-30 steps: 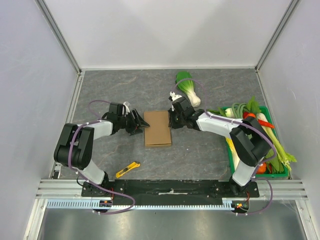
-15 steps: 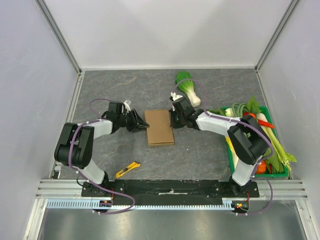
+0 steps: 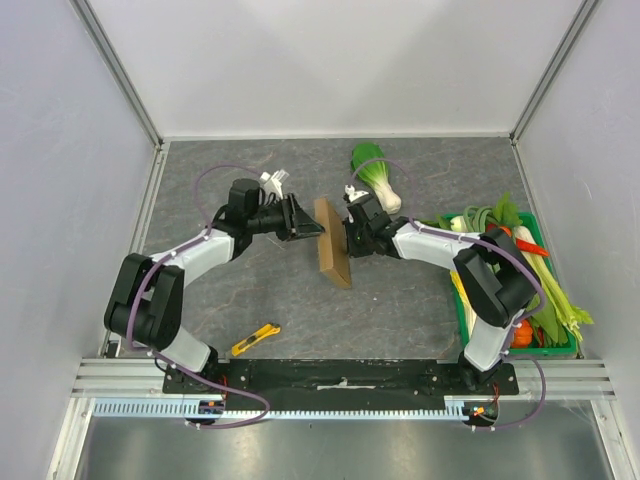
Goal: Unpack the express box
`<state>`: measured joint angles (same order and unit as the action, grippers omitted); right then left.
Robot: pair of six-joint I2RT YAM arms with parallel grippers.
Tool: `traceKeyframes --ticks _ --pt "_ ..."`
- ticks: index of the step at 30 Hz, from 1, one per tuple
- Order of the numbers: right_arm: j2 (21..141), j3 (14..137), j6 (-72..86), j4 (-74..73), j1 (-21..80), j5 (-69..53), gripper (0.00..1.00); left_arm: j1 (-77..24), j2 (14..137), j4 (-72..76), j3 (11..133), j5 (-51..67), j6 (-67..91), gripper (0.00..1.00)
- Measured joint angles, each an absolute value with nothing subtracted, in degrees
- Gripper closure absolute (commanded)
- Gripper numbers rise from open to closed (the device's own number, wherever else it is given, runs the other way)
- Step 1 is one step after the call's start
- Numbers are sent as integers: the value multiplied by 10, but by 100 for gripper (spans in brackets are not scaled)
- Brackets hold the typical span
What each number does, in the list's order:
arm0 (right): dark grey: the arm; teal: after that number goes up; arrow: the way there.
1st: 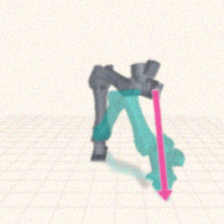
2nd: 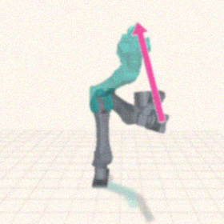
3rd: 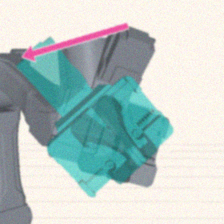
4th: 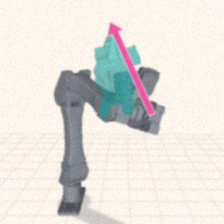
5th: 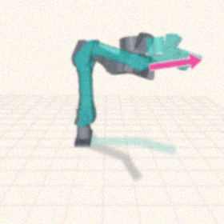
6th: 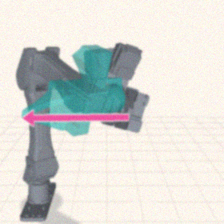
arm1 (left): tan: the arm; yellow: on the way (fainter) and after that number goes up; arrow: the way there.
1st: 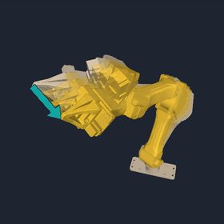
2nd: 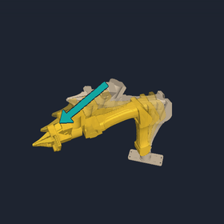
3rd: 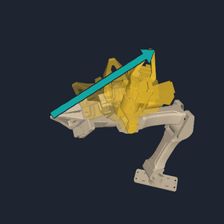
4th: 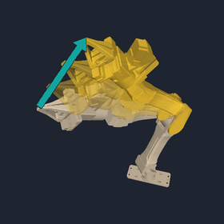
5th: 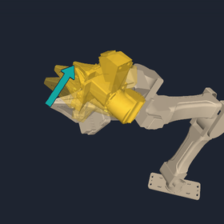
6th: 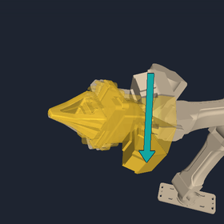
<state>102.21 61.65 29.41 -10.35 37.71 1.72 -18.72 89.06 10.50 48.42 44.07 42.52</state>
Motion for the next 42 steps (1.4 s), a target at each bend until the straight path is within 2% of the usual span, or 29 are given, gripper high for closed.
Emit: traceKeyframes --ticks 4,8,11,15,21,24,25,27,28,36,42 --pt "1027 616 301 -106 385 6 85 -215 896 117 505 441 426 57" --pt "1027 616 318 -115 384 8 78 -220 913 117 523 446 427 57" --pt "1013 615 334 -132 383 31 73 -220 921 117 530 453 427 57" --pt "972 615 350 -161 381 74 73 -220 923 116 534 459 427 57" --pt "925 657 365 -221 380 131 65 -220 924 103 543 465 427 55" --pt "908 687 373 -246 380 156 55 -220 924 93 548 470 427 54" --pt "901 694 376 -250 380 160 44 -220 924 90 549 471 427 54" --pt "887 705 380 -258 380 164 37 -221 924 88 549 471 426 53" --pt "882 710 379 -260 380 165 31 -221 924 86 550 471 426 53" --pt "886 745 371 -262 390 164 13 -222 921 35 565 459 398 53" --pt "921 749 369 -262 404 157 9 -222 895 -26 571 411 359 52"
